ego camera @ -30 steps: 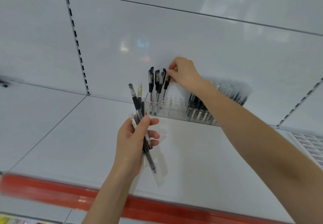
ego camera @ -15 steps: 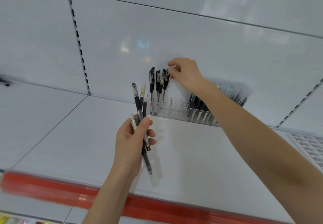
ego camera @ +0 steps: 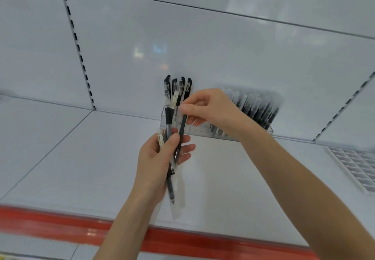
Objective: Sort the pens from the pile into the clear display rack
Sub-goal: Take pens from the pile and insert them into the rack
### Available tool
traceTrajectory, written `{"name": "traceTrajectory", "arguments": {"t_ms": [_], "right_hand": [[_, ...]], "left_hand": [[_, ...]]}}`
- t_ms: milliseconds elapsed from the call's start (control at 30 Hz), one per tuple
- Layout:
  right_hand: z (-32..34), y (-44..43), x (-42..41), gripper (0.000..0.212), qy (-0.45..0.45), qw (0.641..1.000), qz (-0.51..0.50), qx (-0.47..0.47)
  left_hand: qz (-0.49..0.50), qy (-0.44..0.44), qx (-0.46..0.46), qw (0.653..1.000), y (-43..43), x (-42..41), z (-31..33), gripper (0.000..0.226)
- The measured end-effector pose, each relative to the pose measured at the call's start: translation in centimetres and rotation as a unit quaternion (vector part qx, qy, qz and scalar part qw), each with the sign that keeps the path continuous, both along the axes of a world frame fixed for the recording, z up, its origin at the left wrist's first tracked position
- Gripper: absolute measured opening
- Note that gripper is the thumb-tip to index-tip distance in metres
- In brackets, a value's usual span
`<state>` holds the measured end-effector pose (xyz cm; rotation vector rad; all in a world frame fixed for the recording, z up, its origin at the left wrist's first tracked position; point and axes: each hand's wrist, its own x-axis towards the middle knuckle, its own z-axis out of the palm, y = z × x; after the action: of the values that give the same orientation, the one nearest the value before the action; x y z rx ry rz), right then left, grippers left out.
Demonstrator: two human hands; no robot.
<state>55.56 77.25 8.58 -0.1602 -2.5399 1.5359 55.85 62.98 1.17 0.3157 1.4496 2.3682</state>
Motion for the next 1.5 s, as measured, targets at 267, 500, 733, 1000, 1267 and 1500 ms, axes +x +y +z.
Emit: {"name": "traceTrajectory", "arguments": {"t_ms": [267,500,733,1000,1267,1500], "right_hand": [[0.5,3.1,-0.6,0.002,0.096,0.986,-0.108,-0.087],[-2.7,2.6,0.3,0.025,0.31,0.862,-0.001,0.402],[-3.0,2.0,0.3,0.025,0.309,0.84,0.075,0.44],[2.3,5.2,-2.3,0.051,0.238,0.948,-0.17,0.127],[1.3,7.0,-4.6,0.043,0.227,0.933,-0.192,0.205],[0.0,7.9,-4.7,0.029,0.213,0.934,-0.187,0.219]], "left_hand": [[0.017,0.002,-0.02,1.0,-1.0,-0.2,0.0,0.009],[0.043,-0.009,-0.011,0.999,-1.0,-0.6,0.2,0.009],[0.049,-0.015,-0.002,0.999,-0.8,-0.7,0.6,0.015],[0.061,-0.019,-0.031,0.997,-0.8,-0.4,0.1,0.016],[0.061,-0.021,-0.031,0.997,-0.9,-0.4,-0.2,0.013],[0.063,-0.025,-0.032,0.997,-1.0,-0.5,-0.4,0.011]]}}
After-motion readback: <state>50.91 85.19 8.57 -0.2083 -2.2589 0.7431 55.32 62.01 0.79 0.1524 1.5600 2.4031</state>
